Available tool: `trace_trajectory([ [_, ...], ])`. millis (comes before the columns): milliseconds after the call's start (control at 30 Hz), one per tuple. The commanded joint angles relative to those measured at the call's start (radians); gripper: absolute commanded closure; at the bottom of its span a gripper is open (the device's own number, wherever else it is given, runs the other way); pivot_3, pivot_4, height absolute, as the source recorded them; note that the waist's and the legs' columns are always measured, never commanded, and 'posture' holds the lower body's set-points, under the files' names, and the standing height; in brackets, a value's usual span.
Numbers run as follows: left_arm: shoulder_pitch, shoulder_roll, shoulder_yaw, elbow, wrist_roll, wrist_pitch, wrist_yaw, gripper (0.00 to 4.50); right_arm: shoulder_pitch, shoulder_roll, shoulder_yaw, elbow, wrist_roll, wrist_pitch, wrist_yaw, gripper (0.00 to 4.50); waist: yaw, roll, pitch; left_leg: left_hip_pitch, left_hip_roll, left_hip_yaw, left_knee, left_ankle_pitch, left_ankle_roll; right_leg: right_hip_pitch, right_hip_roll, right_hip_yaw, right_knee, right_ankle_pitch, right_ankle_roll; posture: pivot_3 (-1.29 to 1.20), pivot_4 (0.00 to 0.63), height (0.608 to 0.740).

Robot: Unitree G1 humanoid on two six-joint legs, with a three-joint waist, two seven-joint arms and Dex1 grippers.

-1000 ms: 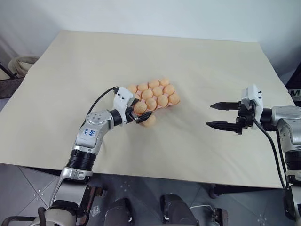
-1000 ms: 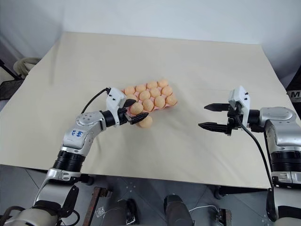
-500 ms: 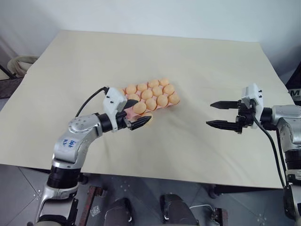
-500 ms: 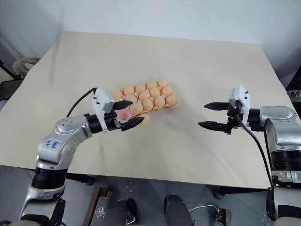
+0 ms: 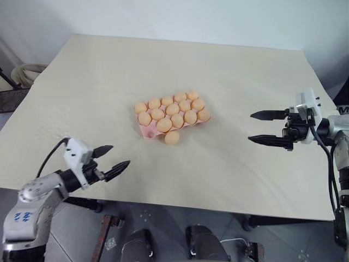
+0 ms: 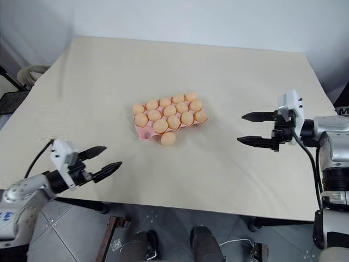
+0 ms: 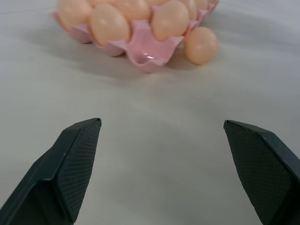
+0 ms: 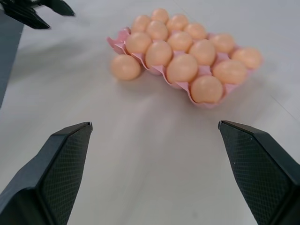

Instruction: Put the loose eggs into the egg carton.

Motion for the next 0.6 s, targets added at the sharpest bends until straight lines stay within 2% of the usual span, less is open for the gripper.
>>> trace_trajectory([
  [33,0.093,0.02,0.092,-0.087,-0.053,-0.011,-0.034,0.04,-0.011,-0.029,-0.027,0.026,0.011,-0.033,0.06,0.0,-0.002,0.0,0.0,0.0,0.0,0.0,0.0,0.0,0.0,0.0,0.0,0.0,0.0,0.0,0.0,0.0,0.15,0.74],
  [167,0.109,0.021,0.11,-0.123,-0.082,-0.014,-0.024,0.04,-0.023,-0.031,-0.017,0.056,0.002,-0.048,0.062,0.0,0.0,0.0,0.0,0.0,0.002,0.0,0.0,-0.001,-0.001,0.0,0.001,0.0,-0.001,-0.001,-0.002,0.0,0.15,0.74],
  [300,0.091,-0.002,0.058,-0.159,-0.072,-0.035,0.008,0.04,-0.038,-0.027,-0.008,0.073,-0.008,-0.057,0.06,0.0,-0.001,0.001,0.0,0.0,0.001,0.0,0.001,-0.001,-0.001,0.0,0.001,0.001,-0.001,-0.001,-0.002,0.0,0.15,0.74],
  [600,-0.15,-0.217,-0.319,-0.155,0.143,-0.057,0.299,0.04,-0.039,-0.027,-0.004,0.068,-0.006,-0.06,0.06,0.0,0.003,0.001,0.0,0.001,0.0,-0.001,0.002,-0.001,0.001,0.004,0.002,0.001,-0.002,0.001,0.001,0.0,0.15,0.74],
])
